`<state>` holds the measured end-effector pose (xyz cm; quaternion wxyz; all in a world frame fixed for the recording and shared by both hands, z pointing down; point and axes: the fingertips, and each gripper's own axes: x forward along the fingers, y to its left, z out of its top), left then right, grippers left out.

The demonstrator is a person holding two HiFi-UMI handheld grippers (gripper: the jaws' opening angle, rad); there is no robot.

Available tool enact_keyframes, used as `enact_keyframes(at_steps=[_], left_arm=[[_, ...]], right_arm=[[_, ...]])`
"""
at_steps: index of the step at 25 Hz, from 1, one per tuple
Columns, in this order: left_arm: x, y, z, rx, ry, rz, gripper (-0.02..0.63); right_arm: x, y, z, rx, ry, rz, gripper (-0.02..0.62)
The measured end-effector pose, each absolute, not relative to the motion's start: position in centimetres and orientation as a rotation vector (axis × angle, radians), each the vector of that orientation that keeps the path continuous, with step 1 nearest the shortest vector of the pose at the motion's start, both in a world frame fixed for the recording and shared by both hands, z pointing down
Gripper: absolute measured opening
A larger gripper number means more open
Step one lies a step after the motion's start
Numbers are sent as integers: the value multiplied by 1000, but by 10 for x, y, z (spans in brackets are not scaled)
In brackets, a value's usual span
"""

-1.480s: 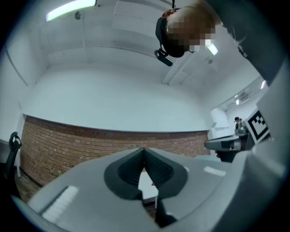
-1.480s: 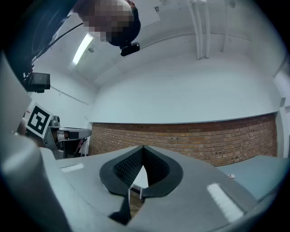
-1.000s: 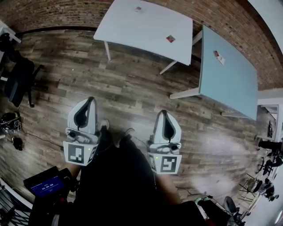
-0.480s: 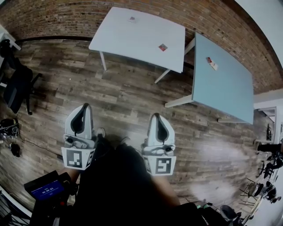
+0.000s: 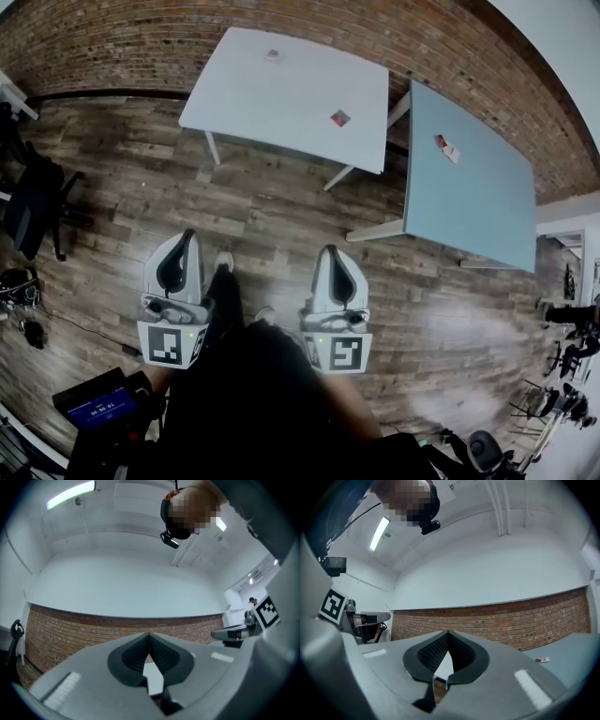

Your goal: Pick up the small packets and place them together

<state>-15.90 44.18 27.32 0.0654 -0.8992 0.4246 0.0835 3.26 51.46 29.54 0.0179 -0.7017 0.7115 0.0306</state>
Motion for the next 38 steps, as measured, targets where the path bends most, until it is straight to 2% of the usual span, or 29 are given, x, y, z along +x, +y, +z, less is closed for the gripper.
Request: enact_keyframes(at_steps=[6, 11, 16, 28, 38], left_arm=[[-145, 384, 270, -2757, 1219, 309, 0], [-161, 323, 274, -2815, 1209, 308, 0], [-163, 313, 276, -2829, 1201, 317, 0], [-183, 236, 289, -2852, 1251, 325, 0], [-124, 187, 291, -2827, 1293, 273, 0]], right_arm=[[34, 459, 294, -2217, 2210, 101, 2], [20, 404, 294, -2263, 2207, 73, 2], [12, 397, 292, -2245, 2237, 149, 3], [5, 325, 296, -2340, 2246, 86, 2], [60, 266, 303, -2272, 2287, 96, 2]])
